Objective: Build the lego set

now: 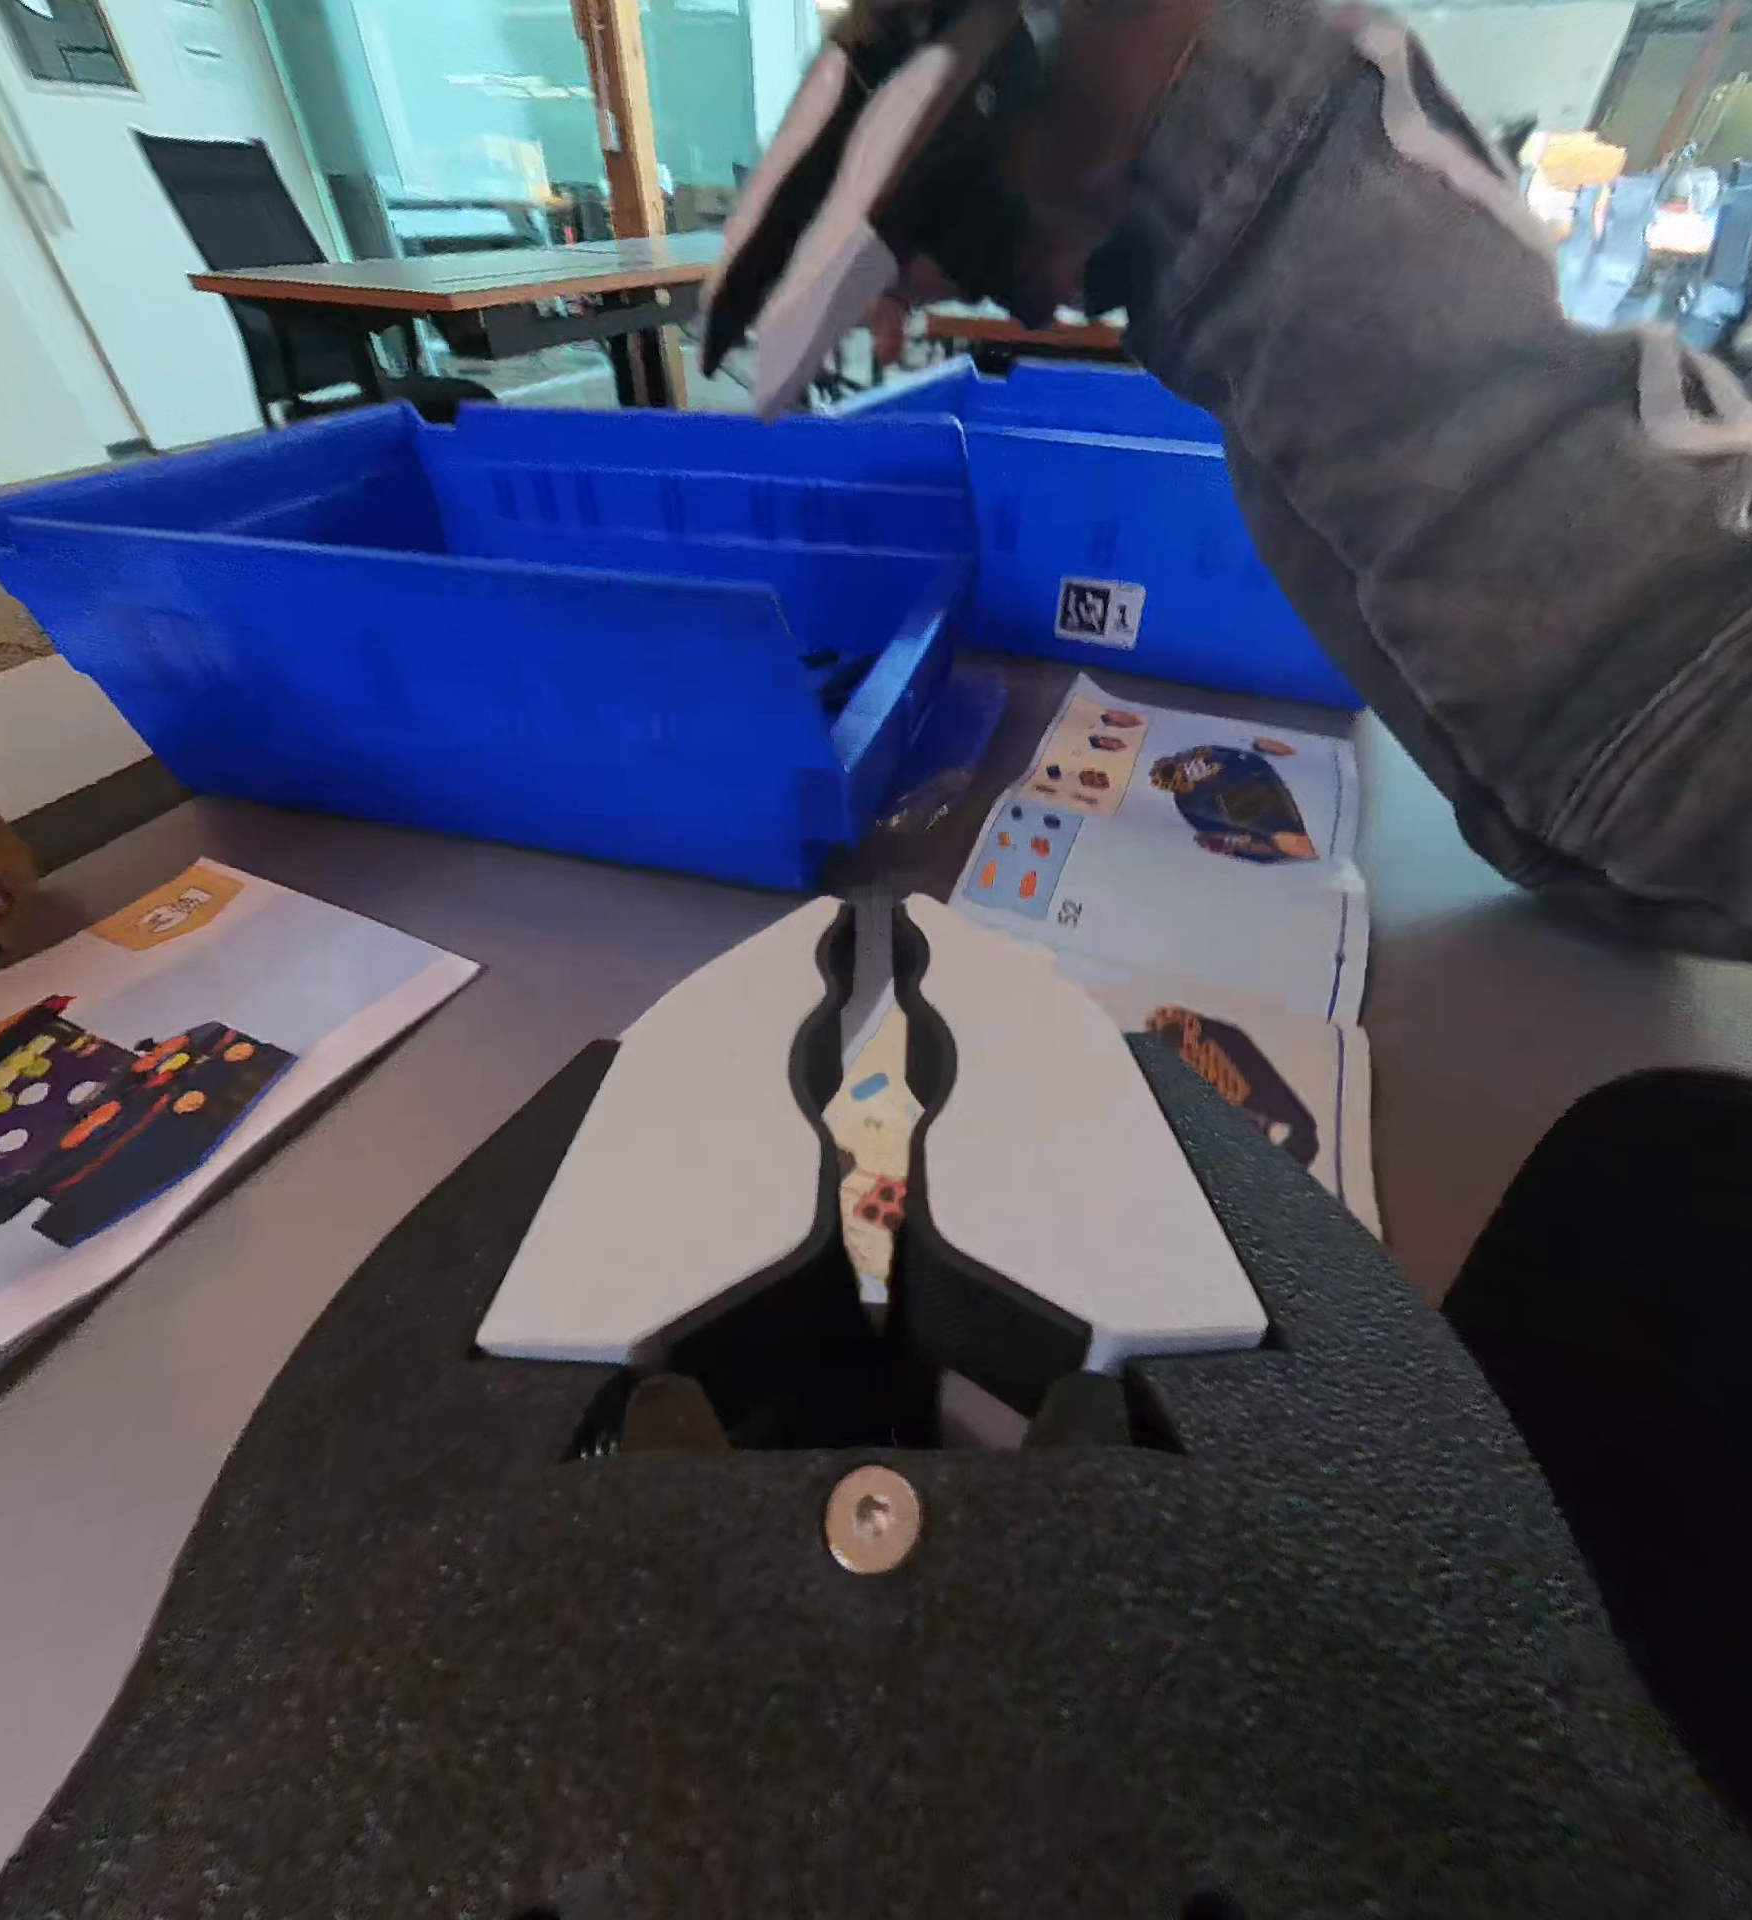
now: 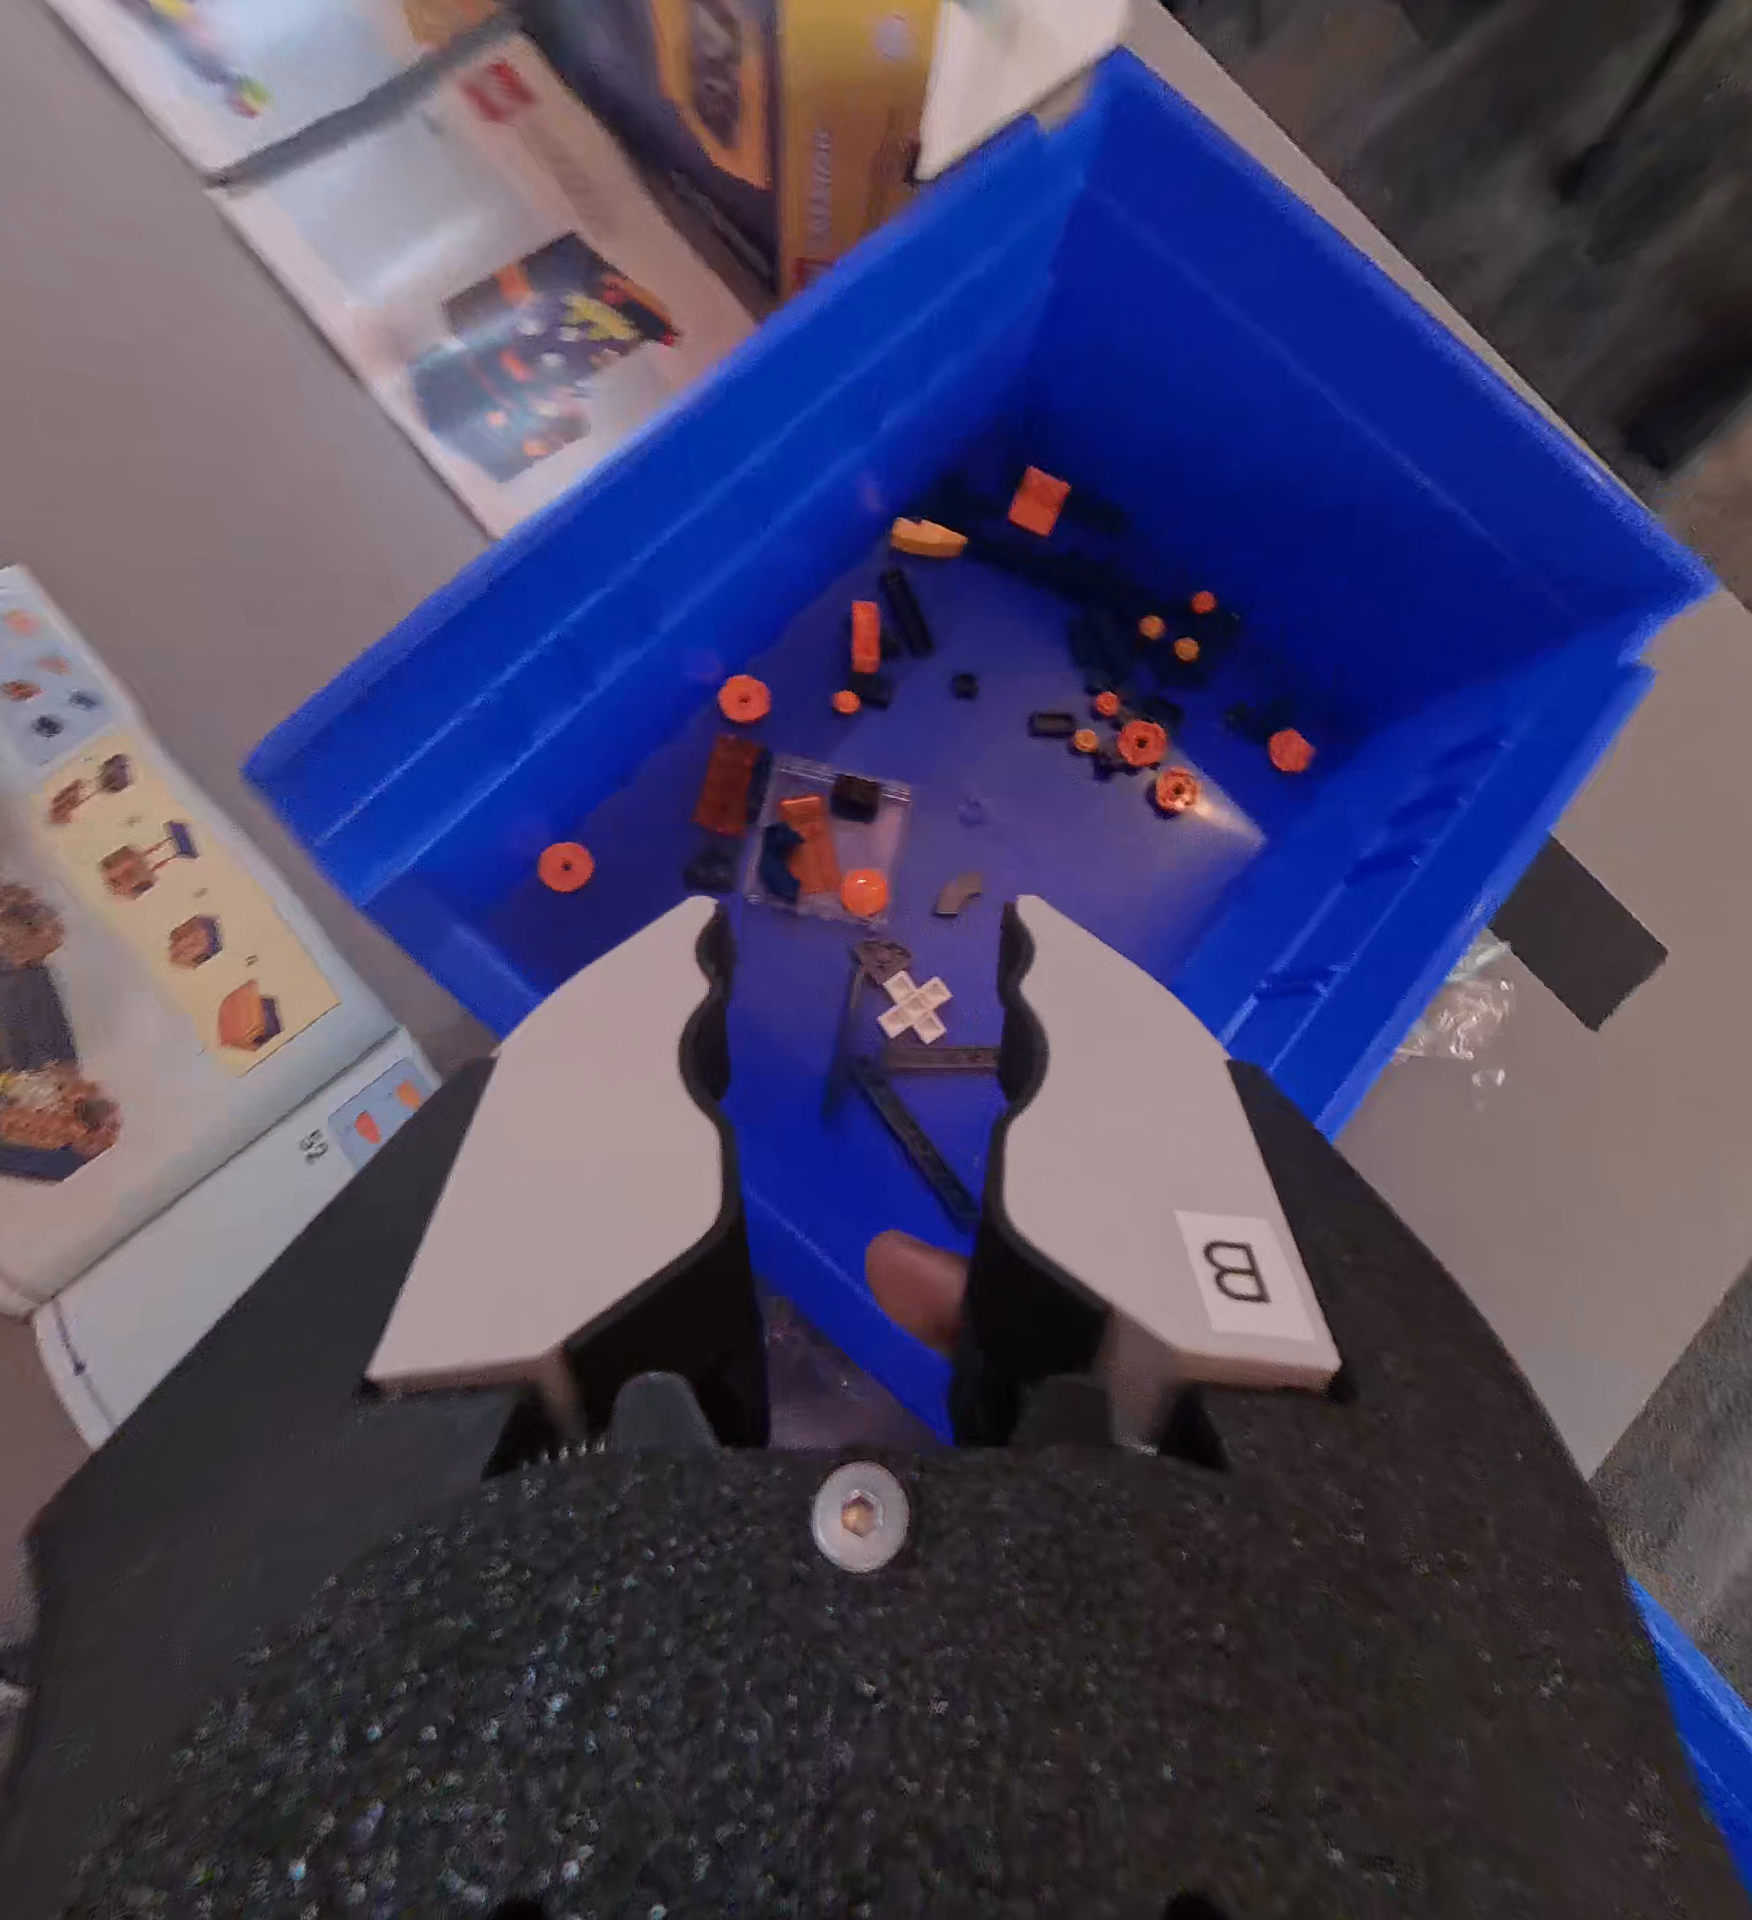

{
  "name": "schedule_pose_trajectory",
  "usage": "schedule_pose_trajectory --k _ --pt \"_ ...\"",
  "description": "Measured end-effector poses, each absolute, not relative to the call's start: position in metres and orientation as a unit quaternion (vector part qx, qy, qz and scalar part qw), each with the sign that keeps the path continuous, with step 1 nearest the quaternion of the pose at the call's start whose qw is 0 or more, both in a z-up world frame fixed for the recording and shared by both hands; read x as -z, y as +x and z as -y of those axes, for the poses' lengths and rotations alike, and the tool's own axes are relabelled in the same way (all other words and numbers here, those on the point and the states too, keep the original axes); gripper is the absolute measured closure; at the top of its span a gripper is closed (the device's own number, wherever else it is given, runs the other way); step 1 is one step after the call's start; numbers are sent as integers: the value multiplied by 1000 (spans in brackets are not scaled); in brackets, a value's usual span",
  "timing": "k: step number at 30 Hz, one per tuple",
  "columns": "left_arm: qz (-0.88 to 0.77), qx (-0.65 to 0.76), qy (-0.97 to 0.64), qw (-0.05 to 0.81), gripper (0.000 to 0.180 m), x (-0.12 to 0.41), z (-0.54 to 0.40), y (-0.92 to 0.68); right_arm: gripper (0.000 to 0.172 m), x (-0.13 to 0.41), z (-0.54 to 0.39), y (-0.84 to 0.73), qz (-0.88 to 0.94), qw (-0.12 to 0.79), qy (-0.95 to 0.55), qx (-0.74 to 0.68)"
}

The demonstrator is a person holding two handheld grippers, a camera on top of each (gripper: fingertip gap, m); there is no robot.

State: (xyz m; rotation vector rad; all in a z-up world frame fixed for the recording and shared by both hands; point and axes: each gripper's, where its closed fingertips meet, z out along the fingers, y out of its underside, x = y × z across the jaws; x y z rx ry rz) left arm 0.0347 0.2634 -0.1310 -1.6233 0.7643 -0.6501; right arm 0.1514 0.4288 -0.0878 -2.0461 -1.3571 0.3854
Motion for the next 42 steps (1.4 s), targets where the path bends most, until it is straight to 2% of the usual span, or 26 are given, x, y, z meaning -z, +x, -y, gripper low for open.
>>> schedule_pose_trajectory --k 3,5,6,7,11,15,20,26,37,38,40,42 --pt "-392 246 -696 549 165 146 -260 44 117 101 -425 145 537 294 -774 -162" --pt "-413 234 -692 544 163 150 -257 49 137 113 -418 142 555 260 -771 -173" --pt "-421 237 -689 540 162 151 -253 51 160 119 -415 142 563 242 -770 -178" --pt "-426 243 -685 539 162 151 -250 51 172 124 -413 140 569 230 -768 -186" --pt "-417 294 -680 526 179 145 -242 51 172 139 -421 138 567 216 -776 -172" --pt "-406 353 -678 501 180 142 -233 55 141 151 -431 138 549 205 -795 -156" --pt "-419 281 -666 550 177 141 -244 49 133 159 -438 133 549 208 -795 -153" --pt "-423 274 -669 546 174 145 -246 51 141 163 -458 83 546 280 -767 -187" --pt "-398 293 -668 556 174 139 -250 47 153 202 -485 50 596 235 -755 -141" --pt "-401 290 -668 556 174 139 -250 47 164 201 -487 50 598 250 -750 -133" --pt "-403 278 -666 563 172 139 -250 47 164 198 -485 58 598 249 -751 -127" --pt "-383 249 -657 599 163 132 -258 40 164 178 -479 61 573 280 -752 -168"
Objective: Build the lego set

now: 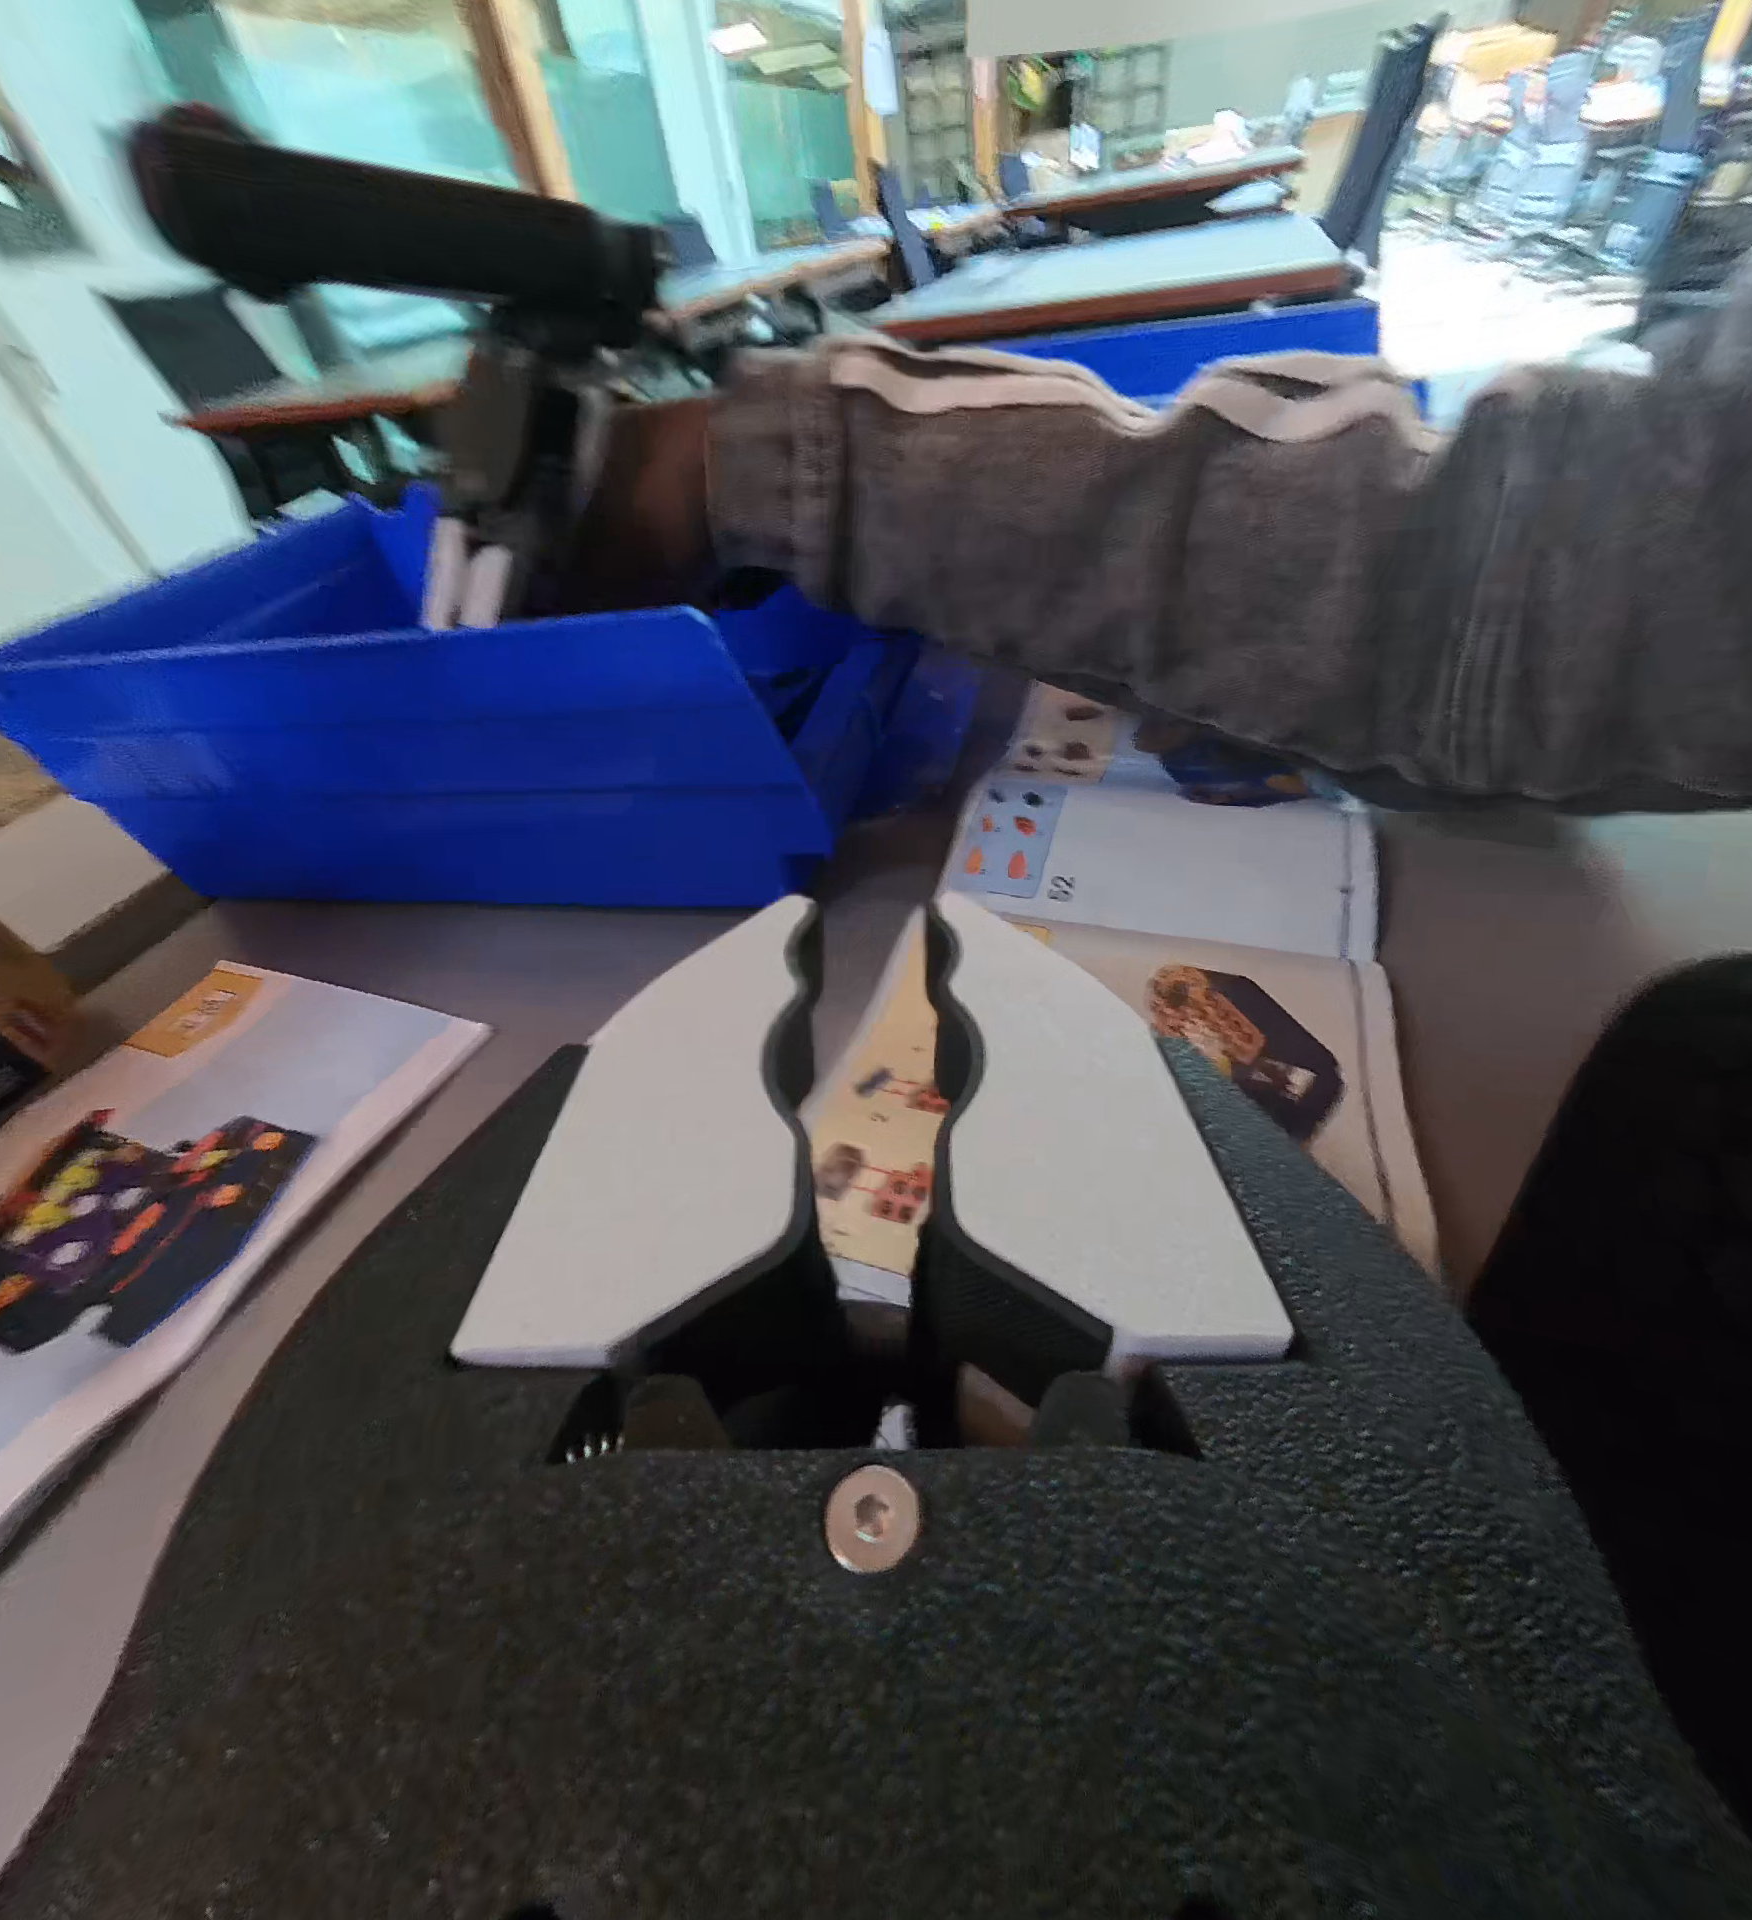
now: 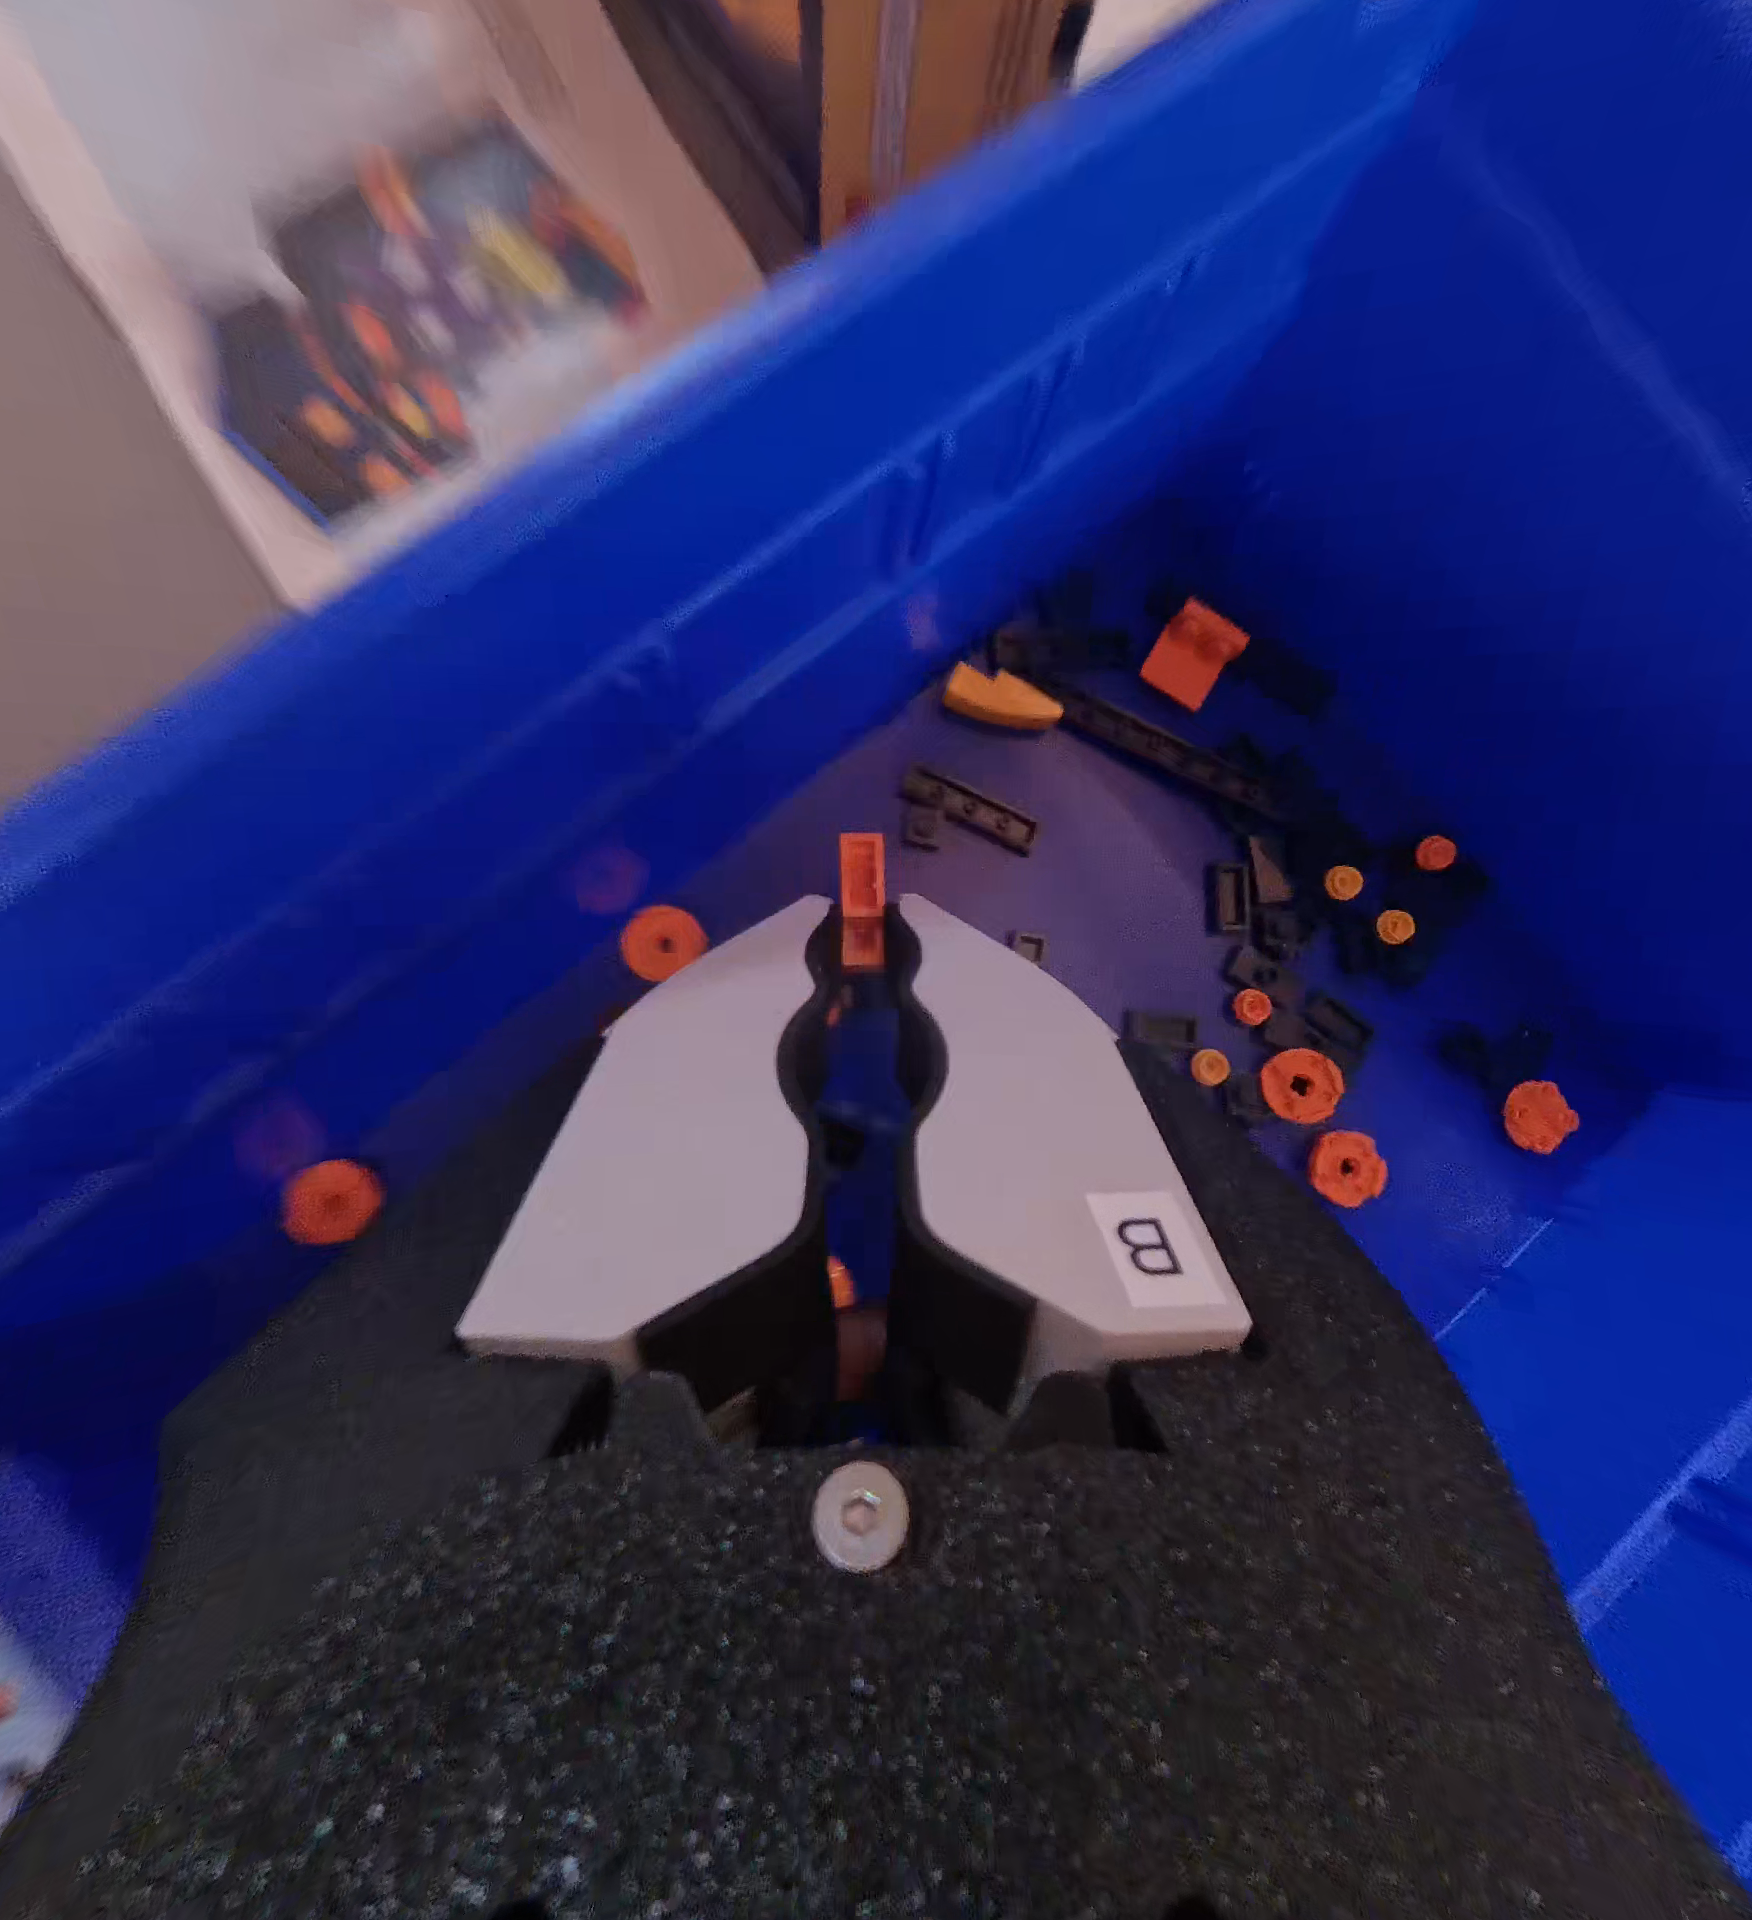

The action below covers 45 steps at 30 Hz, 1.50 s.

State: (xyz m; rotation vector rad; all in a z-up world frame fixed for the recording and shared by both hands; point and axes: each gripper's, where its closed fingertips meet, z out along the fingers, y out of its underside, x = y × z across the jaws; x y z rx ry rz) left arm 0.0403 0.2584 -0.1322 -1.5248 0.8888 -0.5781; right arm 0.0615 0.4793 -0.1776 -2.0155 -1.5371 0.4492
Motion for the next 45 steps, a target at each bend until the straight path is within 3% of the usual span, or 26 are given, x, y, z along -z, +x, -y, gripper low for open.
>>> schedule_pose_trajectory --k 3,6,12,18,21,24,27,30,33,35,39,45 --pt "-324 187 -634 677 141 108 -274 19 164 113 -440 53 522 320 -712 -343" --pt "-294 127 -612 723 135 86 -281 -1 165 56 -352 43 564 257 -595 -512" --pt "-447 -14 -540 713 145 87 -264 16 165 98 -260 37 713 55 -550 -430" --pt "-550 -110 -495 663 153 112 -253 35 165 110 -256 34 706 15 -557 -436" --pt "-547 -117 -505 658 157 114 -256 33 165 110 -250 37 713 -1 -545 -442" --pt "-551 -117 -496 661 175 112 -253 36 165 112 -246 36 714 -14 -542 -443" --pt "-555 -104 -506 652 176 116 -251 38 165 114 -245 36 714 -18 -540 -445" --pt "-496 36 -578 647 176 113 -250 39 155 107 -250 30 731 34 -517 -444" --pt "-311 369 -659 577 177 90 -244 37 139 79 -252 20 759 167 -441 -449" --pt "-190 526 -657 506 177 78 -247 27 139 66 -246 18 780 234 -387 -432" --pt "-132 611 -652 428 177 82 -246 25 148 72 -246 14 824 293 -345 -339" --pt "-96 665 -635 381 177 79 -244 22 163 80 -243 11 845 294 -336 -294"
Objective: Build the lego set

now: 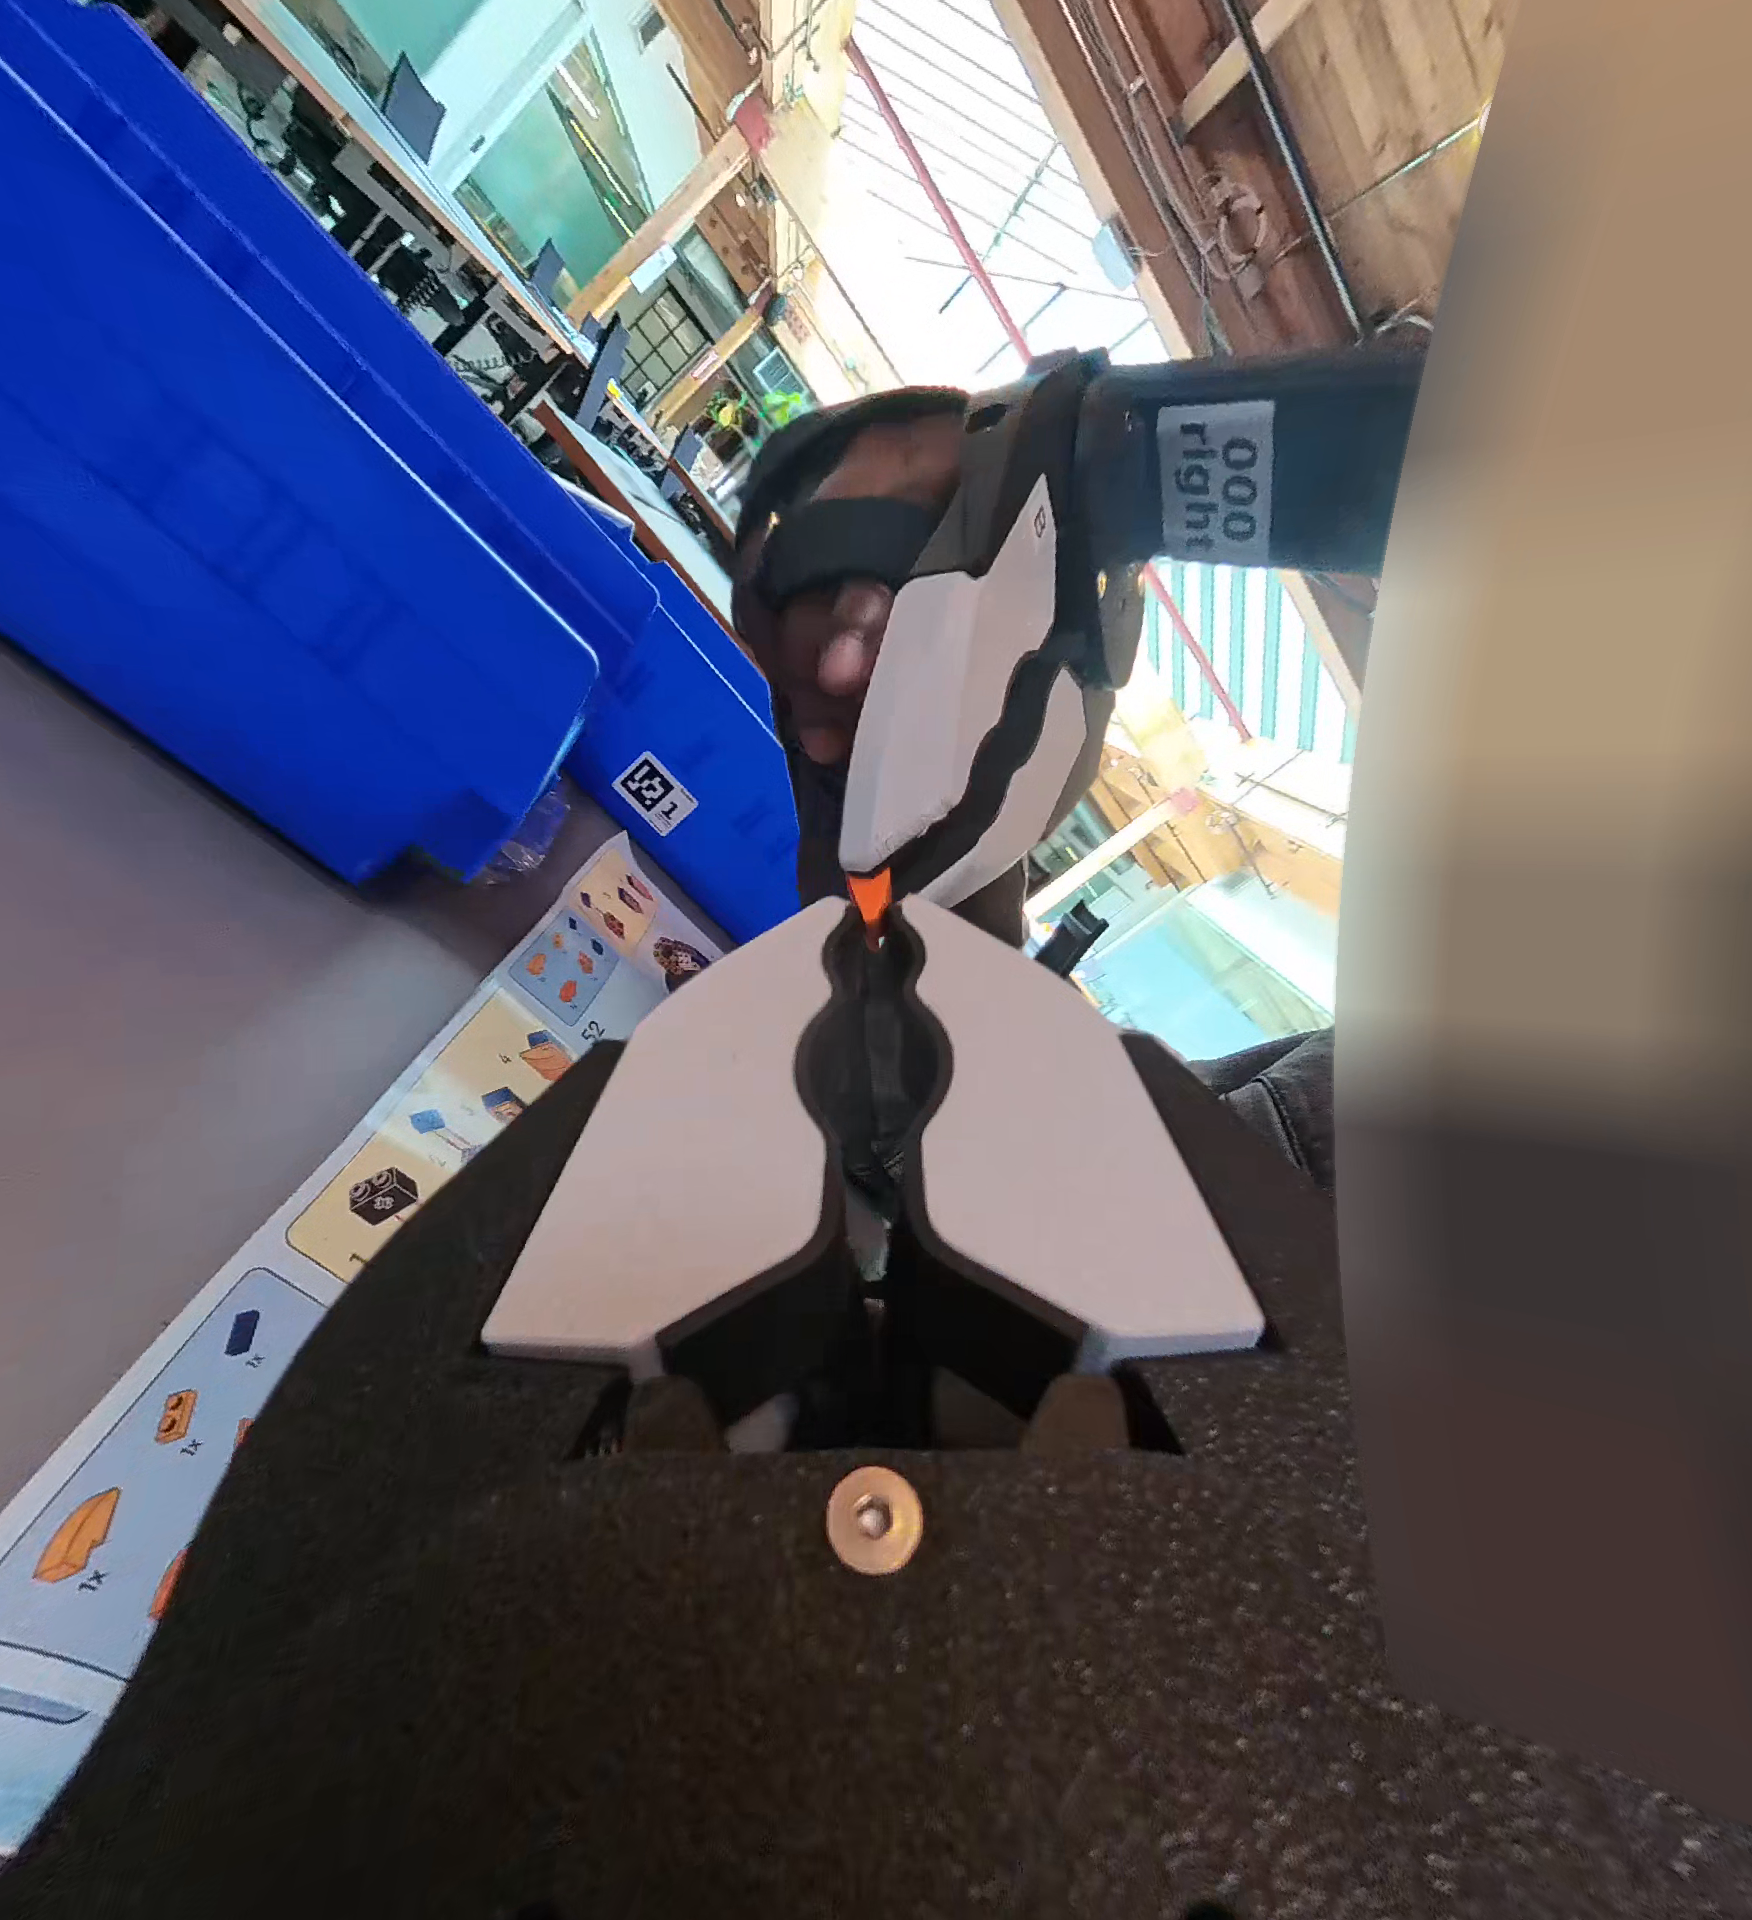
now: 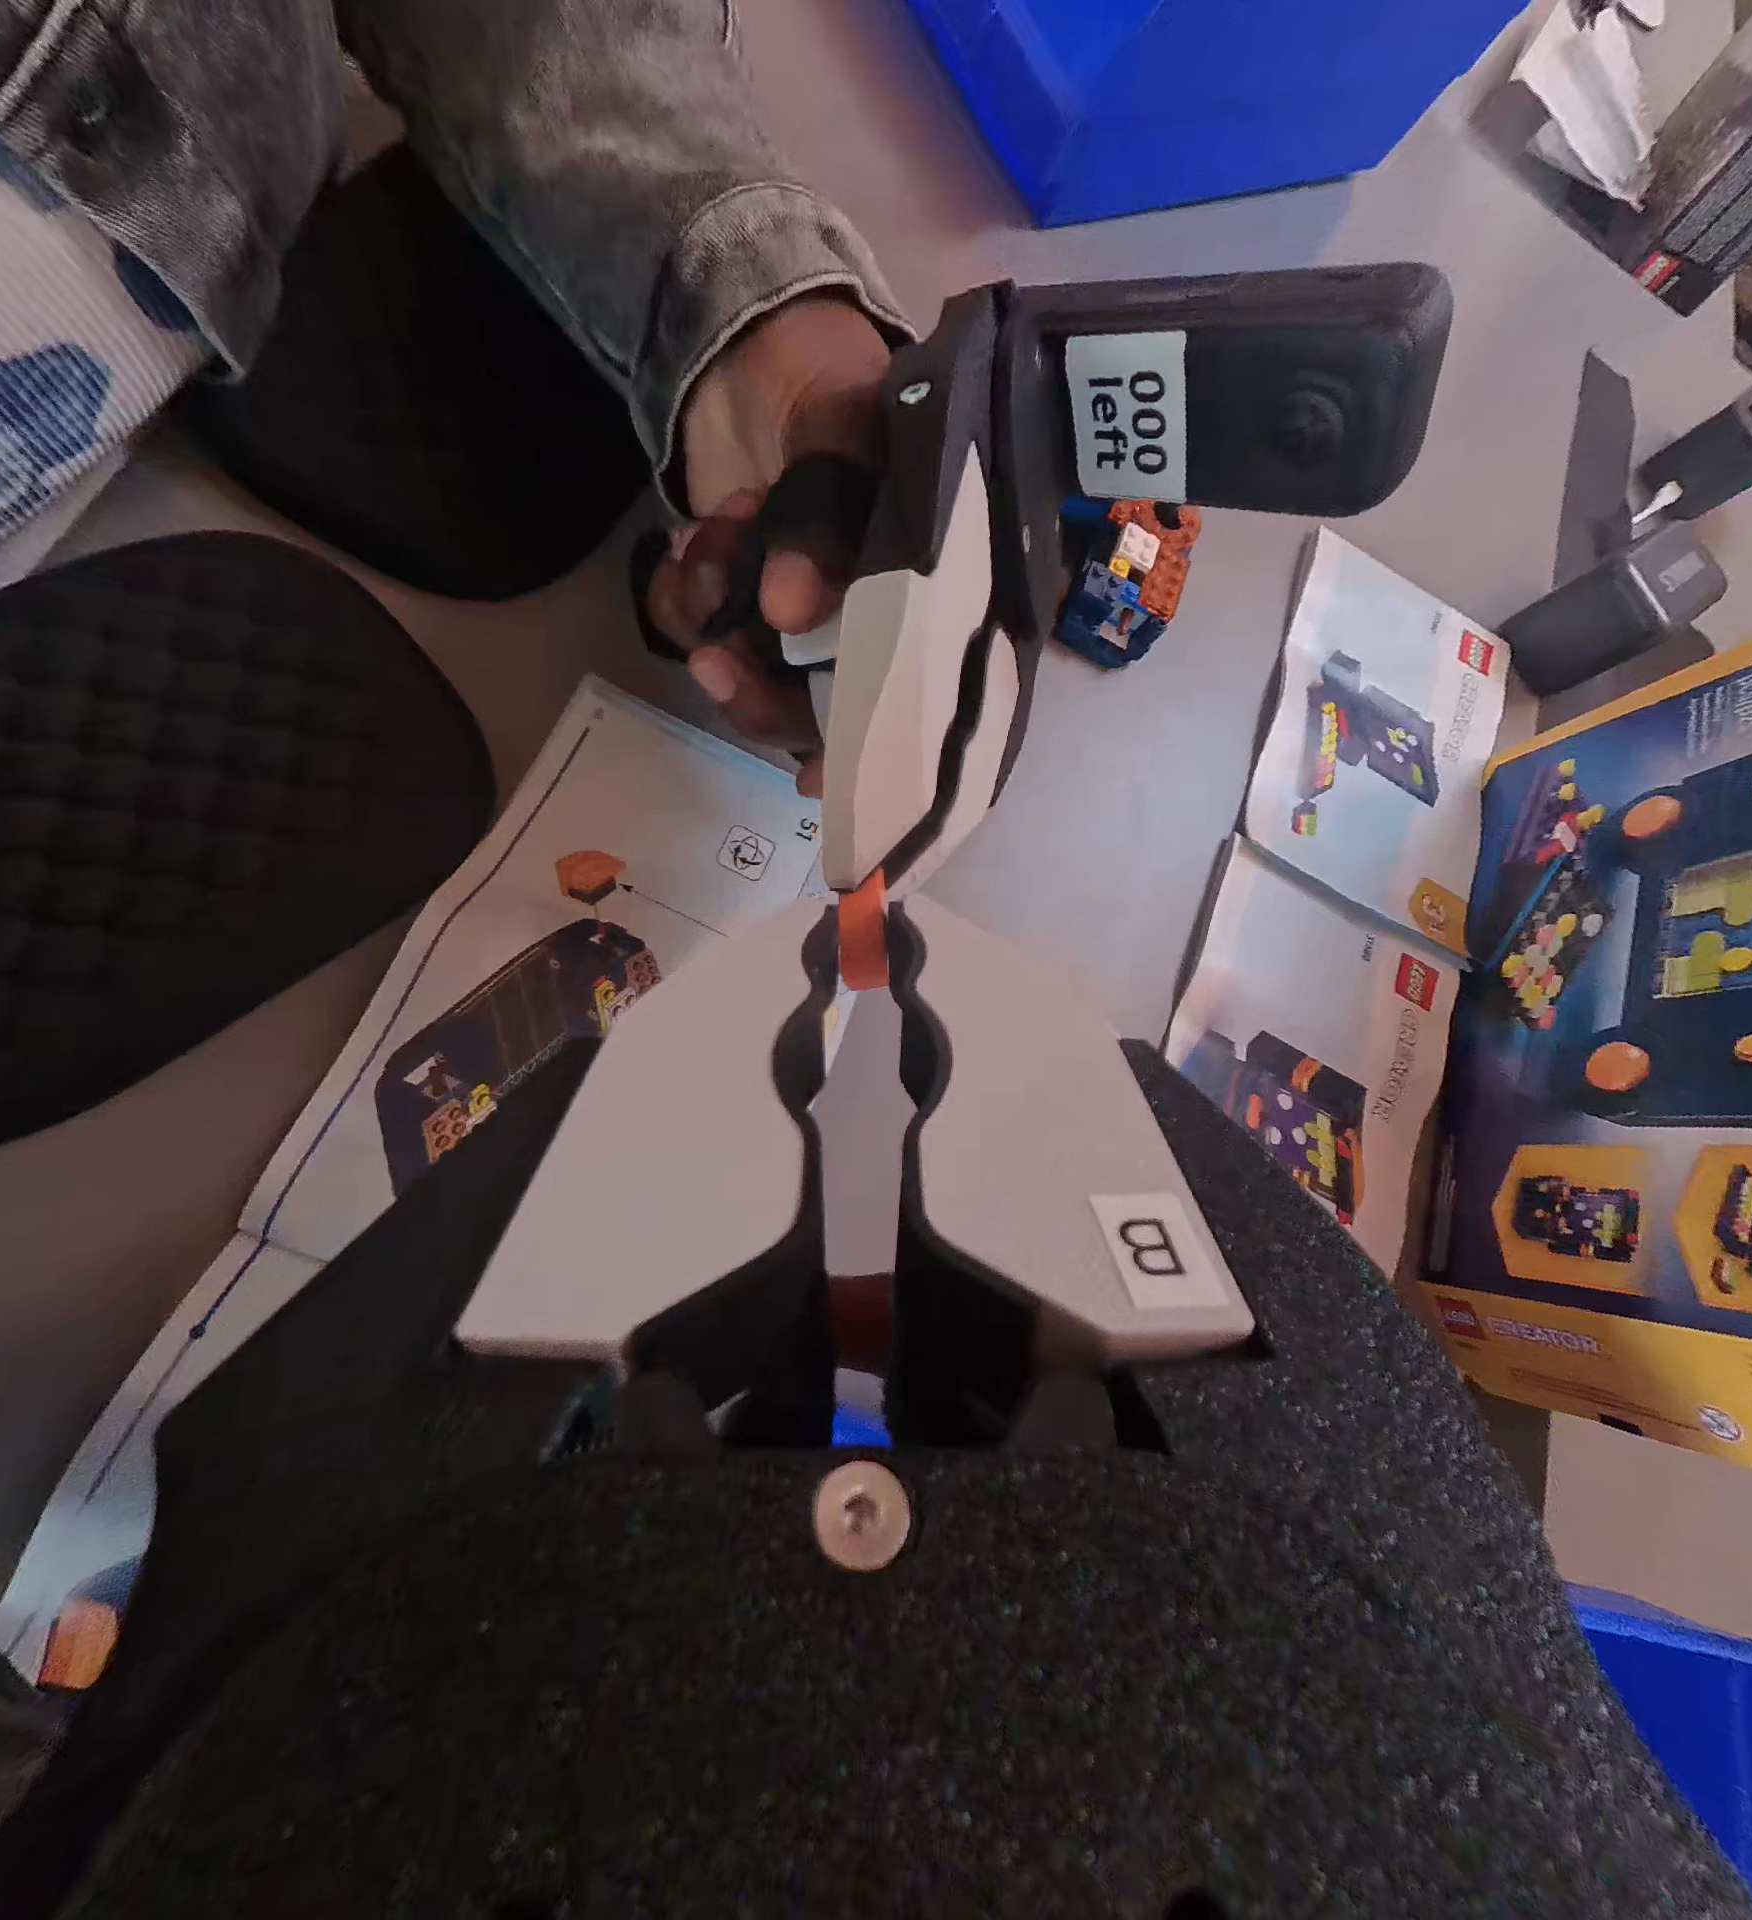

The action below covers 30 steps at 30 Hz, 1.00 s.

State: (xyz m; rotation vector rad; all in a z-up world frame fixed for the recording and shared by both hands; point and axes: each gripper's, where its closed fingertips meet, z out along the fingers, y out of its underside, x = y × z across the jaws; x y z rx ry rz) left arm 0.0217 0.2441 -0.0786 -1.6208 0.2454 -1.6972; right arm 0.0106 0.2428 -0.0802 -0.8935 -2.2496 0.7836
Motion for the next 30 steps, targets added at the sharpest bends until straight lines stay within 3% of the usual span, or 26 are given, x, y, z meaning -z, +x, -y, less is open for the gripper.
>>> schedule_pose_trajectory --k 2,3,6,9,11,19,23,27,30 --pt "-97 657 -638 390 175 76 -249 16 163 79 -248 7 834 298 -359 -295" --pt "-102 625 -648 423 164 74 -256 6 164 81 -255 5 823 296 -389 -290" --pt "-112 414 -675 600 144 56 -286 -52 164 107 -282 -7 774 253 -530 -238" --pt "-52 235 -602 761 146 11 -286 -112 164 154 -287 -34 719 175 -637 -216" --pt "-32 177 -563 807 152 0 -277 -126 164 186 -286 -40 709 124 -669 -186" --pt "-47 152 -581 798 153 14 -283 -122 164 212 -279 -51 708 111 -680 -159" --pt "-51 146 -578 801 153 13 -282 -122 150 208 -275 -50 709 101 -676 -173" --pt "-71 136 -578 802 153 14 -281 -116 144 165 -275 -43 708 133 -660 -215" --pt "-111 166 -589 783 153 24 -280 -90 142 107 -302 -22 681 218 -654 -246"
